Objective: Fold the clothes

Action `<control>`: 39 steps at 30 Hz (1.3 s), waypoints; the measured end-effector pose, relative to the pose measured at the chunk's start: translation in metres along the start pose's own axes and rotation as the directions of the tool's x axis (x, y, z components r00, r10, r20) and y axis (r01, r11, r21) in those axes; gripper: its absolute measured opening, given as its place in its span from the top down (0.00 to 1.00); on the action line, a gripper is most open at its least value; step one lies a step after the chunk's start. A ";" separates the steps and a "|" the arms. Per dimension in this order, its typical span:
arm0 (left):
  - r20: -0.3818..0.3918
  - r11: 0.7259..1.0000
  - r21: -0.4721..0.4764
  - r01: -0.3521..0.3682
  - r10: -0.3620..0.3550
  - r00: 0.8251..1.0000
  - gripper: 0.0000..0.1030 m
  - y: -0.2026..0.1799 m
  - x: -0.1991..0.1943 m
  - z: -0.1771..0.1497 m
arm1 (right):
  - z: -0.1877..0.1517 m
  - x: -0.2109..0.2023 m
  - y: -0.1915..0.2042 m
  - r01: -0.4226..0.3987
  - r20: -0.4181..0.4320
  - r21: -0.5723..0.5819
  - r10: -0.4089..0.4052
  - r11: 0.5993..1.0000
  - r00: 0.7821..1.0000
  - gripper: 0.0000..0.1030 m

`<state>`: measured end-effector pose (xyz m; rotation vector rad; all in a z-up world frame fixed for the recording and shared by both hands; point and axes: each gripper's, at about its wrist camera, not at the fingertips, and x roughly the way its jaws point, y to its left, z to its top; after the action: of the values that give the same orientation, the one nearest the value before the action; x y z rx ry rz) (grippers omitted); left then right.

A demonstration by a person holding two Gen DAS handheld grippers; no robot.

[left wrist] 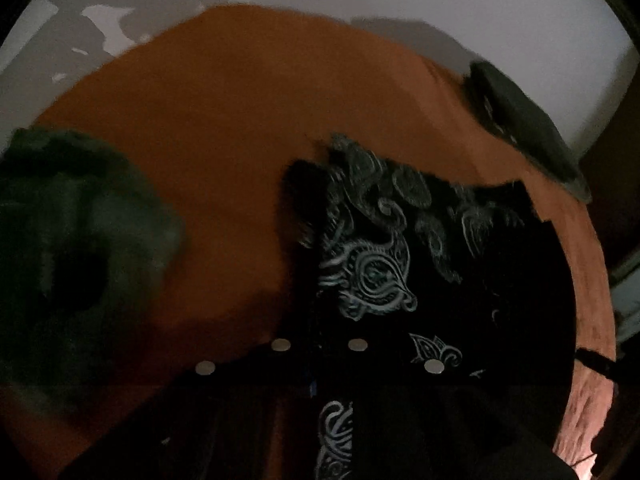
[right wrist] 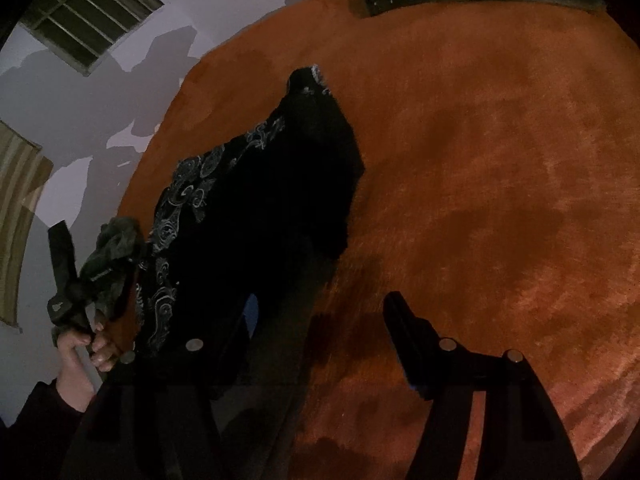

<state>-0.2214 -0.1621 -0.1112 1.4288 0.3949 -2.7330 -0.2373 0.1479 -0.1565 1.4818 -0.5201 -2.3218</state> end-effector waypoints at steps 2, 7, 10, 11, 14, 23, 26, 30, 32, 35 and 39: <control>0.004 0.998 -0.048 -0.026 0.026 1.000 1.00 0.019 -0.005 0.003 | -0.004 -0.004 -0.002 0.001 0.000 0.004 -0.001 1.000 1.000 0.37; -0.094 0.980 -0.168 0.109 -0.126 0.988 0.99 0.043 -0.002 -0.006 | -0.008 -0.005 -0.006 -0.007 -0.019 0.020 0.007 1.000 1.000 0.37; -0.170 0.966 -0.184 0.184 -0.216 0.962 0.72 0.033 0.002 -0.021 | -0.010 -0.005 -0.009 -0.011 -0.030 0.029 0.012 1.000 0.999 0.37; -0.185 0.969 -0.167 0.180 -0.210 0.960 0.64 0.028 0.002 -0.026 | -0.011 -0.005 -0.010 -0.012 -0.033 0.033 0.013 0.999 0.999 0.37; -0.163 0.971 -0.113 0.211 -0.228 0.960 0.77 0.016 0.002 -0.034 | -0.013 -0.004 -0.008 -0.017 -0.044 0.029 0.018 0.999 0.999 0.37; -0.203 0.948 -0.206 0.241 -0.282 0.938 0.69 0.022 -0.022 -0.042 | -0.019 -0.004 -0.004 -0.029 -0.060 0.031 0.031 0.999 0.998 0.37; -0.207 0.974 -0.075 0.213 -0.225 0.952 0.55 0.000 -0.022 -0.051 | -0.024 -0.004 -0.005 -0.030 -0.067 0.032 0.032 0.999 0.997 0.37; -0.186 0.986 0.018 0.168 -0.162 0.969 0.97 -0.015 -0.012 -0.060 | -0.031 -0.001 -0.007 -0.029 -0.077 0.043 0.032 0.999 0.997 0.37; -0.147 0.987 -0.020 0.157 -0.158 0.976 0.97 -0.006 -0.024 -0.064 | -0.034 0.000 -0.007 -0.027 -0.082 0.047 0.031 0.999 0.996 0.37; -0.112 0.984 -0.043 0.172 -0.176 0.978 0.98 0.000 -0.045 -0.072 | -0.038 -0.004 -0.006 -0.027 -0.076 0.032 0.029 0.999 0.997 0.37; -0.180 0.978 0.019 0.206 -0.199 0.963 0.93 -0.008 -0.039 -0.084 | -0.047 -0.012 -0.005 -0.038 -0.078 0.014 0.039 0.999 0.996 0.37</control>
<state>-0.1330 -0.1375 -0.1234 1.7415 0.5279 -2.7876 -0.1905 0.1518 -0.1675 1.5480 -0.5385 -2.2256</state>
